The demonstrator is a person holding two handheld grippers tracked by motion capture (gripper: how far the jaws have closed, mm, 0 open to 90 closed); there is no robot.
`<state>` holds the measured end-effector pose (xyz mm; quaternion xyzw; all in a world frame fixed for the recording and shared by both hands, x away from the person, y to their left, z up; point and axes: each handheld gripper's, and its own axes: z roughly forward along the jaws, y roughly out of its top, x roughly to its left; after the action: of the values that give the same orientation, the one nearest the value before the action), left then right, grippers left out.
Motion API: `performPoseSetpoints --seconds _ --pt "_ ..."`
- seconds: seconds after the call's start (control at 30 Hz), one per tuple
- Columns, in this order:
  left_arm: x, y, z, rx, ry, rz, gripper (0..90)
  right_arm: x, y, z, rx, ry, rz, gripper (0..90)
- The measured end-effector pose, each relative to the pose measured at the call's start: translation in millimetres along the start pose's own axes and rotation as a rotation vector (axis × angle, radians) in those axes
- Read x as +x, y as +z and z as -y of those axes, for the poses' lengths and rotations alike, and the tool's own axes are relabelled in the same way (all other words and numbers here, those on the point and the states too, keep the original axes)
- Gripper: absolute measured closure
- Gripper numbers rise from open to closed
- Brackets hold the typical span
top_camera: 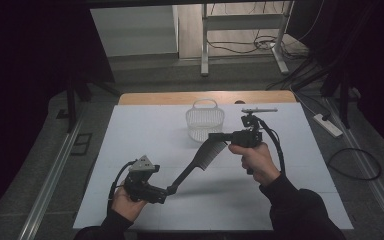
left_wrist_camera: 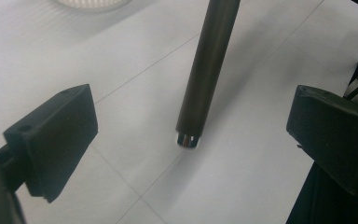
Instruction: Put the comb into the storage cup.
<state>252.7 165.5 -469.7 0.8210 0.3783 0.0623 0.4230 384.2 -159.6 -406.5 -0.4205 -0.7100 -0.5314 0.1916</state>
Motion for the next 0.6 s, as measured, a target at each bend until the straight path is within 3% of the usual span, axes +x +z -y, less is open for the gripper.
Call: performPoseSetpoints --seconds 0.3,0.6 --pt "5.0 -11.4 7.4 -0.001 -0.009 -0.044 0.2 -0.1 -6.0 -3.4 -0.027 -0.005 0.014 84.2" --pt "12.1 -21.9 16.5 -0.014 -0.037 -0.049 0.2 -1.8 -14.1 -8.3 -0.058 -0.005 0.033 84.2"
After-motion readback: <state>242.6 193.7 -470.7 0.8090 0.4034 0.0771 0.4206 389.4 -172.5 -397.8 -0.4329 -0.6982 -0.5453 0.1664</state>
